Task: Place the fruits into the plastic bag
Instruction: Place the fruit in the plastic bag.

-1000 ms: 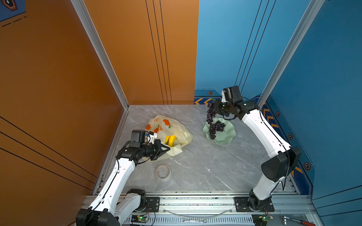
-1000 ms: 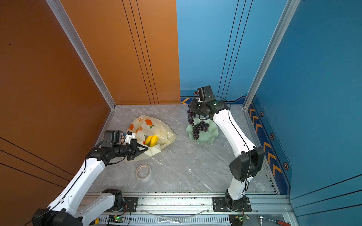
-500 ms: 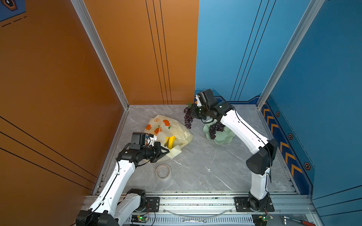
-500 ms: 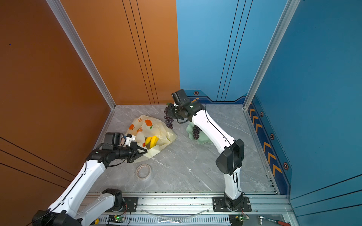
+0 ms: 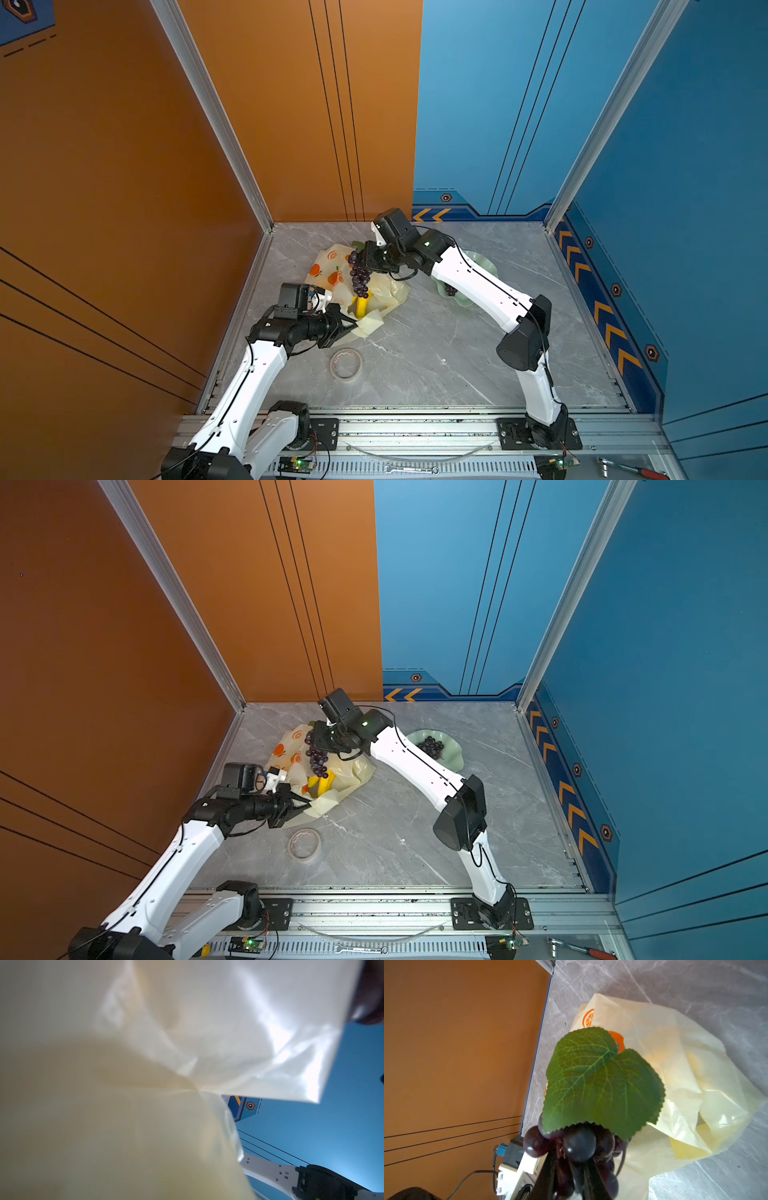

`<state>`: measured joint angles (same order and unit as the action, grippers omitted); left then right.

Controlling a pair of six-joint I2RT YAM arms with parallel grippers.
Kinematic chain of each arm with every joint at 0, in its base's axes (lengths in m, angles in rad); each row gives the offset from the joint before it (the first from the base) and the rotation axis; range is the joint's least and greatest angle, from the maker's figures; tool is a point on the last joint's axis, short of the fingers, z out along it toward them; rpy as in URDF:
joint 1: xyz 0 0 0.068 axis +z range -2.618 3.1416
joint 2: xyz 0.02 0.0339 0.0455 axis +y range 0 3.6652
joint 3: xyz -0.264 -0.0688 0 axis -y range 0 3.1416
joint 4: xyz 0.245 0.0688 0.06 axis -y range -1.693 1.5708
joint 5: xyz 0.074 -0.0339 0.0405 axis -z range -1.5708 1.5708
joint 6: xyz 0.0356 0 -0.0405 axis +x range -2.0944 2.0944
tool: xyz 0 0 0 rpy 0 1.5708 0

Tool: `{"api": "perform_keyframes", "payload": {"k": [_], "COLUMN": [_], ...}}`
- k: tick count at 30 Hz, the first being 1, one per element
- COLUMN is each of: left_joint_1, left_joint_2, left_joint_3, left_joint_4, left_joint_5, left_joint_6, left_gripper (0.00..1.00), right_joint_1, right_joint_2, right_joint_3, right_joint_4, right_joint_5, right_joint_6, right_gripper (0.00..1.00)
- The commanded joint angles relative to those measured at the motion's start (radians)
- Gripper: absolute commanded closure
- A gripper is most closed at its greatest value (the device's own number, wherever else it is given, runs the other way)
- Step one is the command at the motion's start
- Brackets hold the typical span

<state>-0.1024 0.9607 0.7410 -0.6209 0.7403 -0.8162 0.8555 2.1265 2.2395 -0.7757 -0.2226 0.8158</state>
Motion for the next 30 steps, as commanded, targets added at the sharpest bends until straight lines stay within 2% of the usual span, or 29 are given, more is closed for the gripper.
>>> {"api": "perform_keyframes", "payload": {"k": [1, 9, 20, 24, 30], "left_joint_1": [0.014, 0.044, 0.102, 0.105, 0.107], "left_joint_2": [-0.022, -0.085, -0.191, -0.191, -0.181], "left_joint_3": [0.024, 0.037, 0.052, 0.057, 0.031], "left_joint_4": [-0.02, -0.02, -0.015, -0.004, 0.019], "left_joint_5": [-0.014, -0.024, -0.118, -0.103, -0.063], "left_joint_6": [-0.007, -0.052, -0.093, -0.086, -0.086], "left_gripper": [1.0, 1.0, 1.0, 1.0, 1.0], "right_joint_1": [0.024, 0.041, 0.049, 0.063, 0.093], "right_joint_2": [0.039, 0.08, 0.039, 0.07, 0.192], "right_joint_3": [0.022, -0.036, -0.2, -0.193, -0.103], "right_joint_4": [0.022, 0.103, 0.191, 0.195, 0.244], "right_joint_5": [-0.031, -0.093, -0.182, -0.245, -0.419], "right_joint_6": [0.024, 0.078, 0.128, 0.133, 0.179], "right_gripper": [0.82, 0.82, 0.82, 0.82, 0.82]}}
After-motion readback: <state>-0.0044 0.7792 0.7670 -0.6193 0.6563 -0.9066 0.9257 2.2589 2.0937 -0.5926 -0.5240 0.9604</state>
